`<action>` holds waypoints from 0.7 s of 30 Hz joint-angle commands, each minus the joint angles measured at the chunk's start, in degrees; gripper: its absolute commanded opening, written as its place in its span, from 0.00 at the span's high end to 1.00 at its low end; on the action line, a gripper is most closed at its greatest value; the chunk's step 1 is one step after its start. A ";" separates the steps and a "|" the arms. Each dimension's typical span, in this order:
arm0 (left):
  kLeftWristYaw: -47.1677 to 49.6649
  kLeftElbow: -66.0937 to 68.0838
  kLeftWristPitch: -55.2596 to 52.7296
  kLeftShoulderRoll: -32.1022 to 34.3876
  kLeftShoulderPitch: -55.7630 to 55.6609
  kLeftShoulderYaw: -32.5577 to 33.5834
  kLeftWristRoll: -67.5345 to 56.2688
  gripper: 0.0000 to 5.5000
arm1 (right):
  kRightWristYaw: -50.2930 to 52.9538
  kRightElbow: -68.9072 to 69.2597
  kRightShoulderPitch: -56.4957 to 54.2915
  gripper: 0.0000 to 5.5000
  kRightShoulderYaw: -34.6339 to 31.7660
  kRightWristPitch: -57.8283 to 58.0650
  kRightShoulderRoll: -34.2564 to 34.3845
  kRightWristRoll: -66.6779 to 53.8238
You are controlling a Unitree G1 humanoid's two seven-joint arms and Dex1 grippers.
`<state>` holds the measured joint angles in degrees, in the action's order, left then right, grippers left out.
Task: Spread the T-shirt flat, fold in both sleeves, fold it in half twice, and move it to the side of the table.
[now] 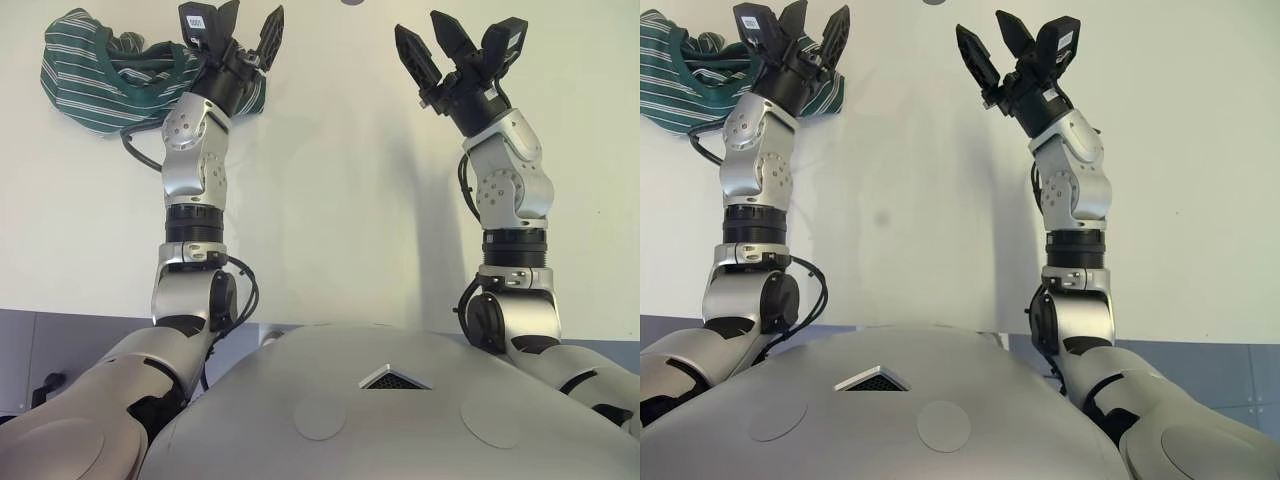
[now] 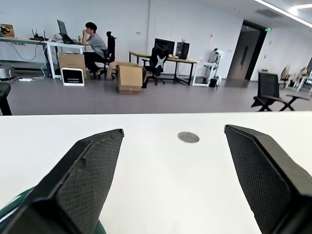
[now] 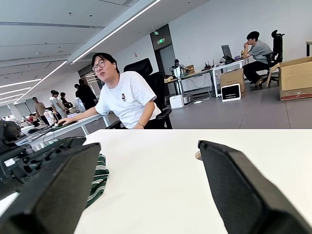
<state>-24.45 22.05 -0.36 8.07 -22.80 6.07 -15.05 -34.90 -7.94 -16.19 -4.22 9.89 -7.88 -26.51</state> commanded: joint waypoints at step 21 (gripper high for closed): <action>-16.42 -14.45 13.55 39.97 21.43 -29.78 32.80 0.31 | -0.46 1.08 2.08 0.32 0.31 -0.91 -0.24 1.78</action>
<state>-26.69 16.44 13.48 41.12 -14.63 -19.42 22.33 -35.66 -7.85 -14.94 -3.85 9.28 -8.04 -24.89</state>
